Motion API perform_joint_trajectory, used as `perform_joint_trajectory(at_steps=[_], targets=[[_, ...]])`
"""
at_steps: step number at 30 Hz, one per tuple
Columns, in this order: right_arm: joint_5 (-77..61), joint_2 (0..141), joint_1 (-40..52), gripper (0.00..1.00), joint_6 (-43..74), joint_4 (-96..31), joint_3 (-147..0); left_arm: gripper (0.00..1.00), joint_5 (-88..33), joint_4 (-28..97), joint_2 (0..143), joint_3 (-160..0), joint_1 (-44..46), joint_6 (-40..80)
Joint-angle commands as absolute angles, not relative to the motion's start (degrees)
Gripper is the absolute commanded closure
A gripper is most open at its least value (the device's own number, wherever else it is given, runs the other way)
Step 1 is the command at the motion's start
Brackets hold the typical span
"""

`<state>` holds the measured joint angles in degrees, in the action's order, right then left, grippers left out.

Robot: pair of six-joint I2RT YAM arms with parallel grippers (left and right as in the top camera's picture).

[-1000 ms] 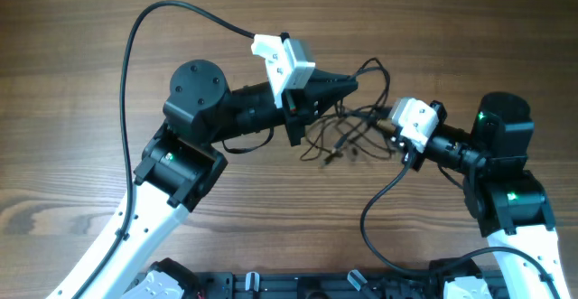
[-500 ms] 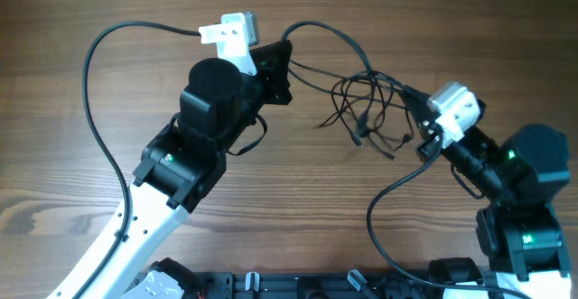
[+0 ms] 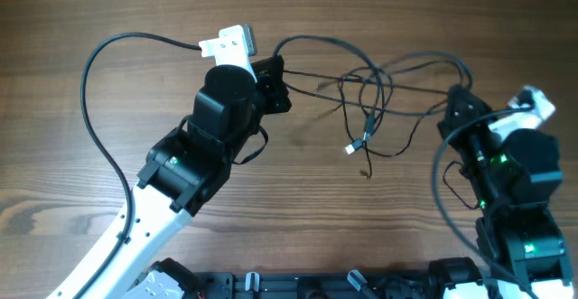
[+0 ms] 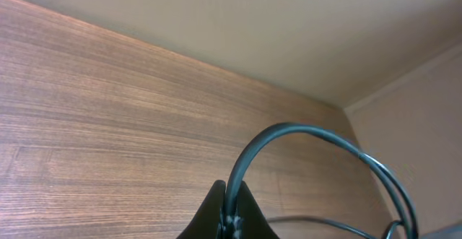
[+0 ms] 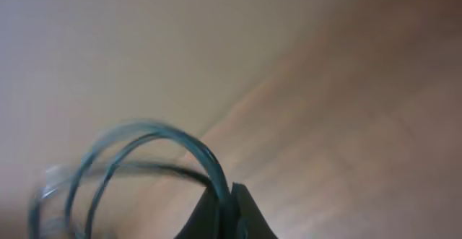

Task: Untangle cables

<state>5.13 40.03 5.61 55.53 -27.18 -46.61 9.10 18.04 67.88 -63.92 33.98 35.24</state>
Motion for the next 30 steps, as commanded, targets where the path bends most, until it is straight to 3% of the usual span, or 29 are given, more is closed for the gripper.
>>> perform_joint_trajectory(at_steps=[1,5,9,12,13,15,17,19,22,23,26,30], targets=[[27.70,38.79,4.10,0.96,79.72,-35.44,-47.24,0.96,14.66,16.51,67.05,-64.03,31.97,34.74],[27.66,38.79,4.12,0.93,79.40,-40.03,-47.24,0.96,8.29,11.51,67.05,-64.03,31.97,29.98],[27.57,38.79,4.12,0.73,78.52,-44.36,-47.24,0.96,6.85,8.93,67.05,-64.03,31.97,30.00],[27.42,38.79,4.12,0.66,72.73,-44.75,-47.24,0.96,6.87,8.75,67.05,-64.03,31.97,30.02],[27.42,38.79,4.12,0.45,71.96,-45.23,-47.24,0.96,6.90,8.01,67.05,-64.03,31.97,30.04],[27.42,38.79,4.12,0.14,71.99,-46.74,-47.24,0.96,6.96,6.50,67.05,-64.03,31.97,30.09],[27.42,38.79,4.12,0.02,71.72,-47.90,-47.24,0.96,7.09,5.21,67.05,-64.03,31.97,30.28],[26.81,38.79,4.12,0.00,65.67,-47.16,-47.24,0.96,7.07,4.64,67.05,-64.03,31.97,30.28],[17.96,38.79,4.12,0.00,41.60,-40.97,-47.24,0.96,5.63,4.64,67.05,-64.03,31.97,30.04],[10.79,38.79,4.12,0.00,29.63,-37.04,-47.24,0.96,3.90,4.47,67.05,-64.03,31.97,28.47],[-10.22,38.83,4.12,0.00,8.62,-32.16,-47.24,0.96,-2.90,2.39,67.05,-64.03,31.97,25.45],[-21.93,40.99,4.12,0.00,0.38,-32.18,-47.24,0.96,-8.34,-2.37,67.05,-64.03,31.97,25.47]])
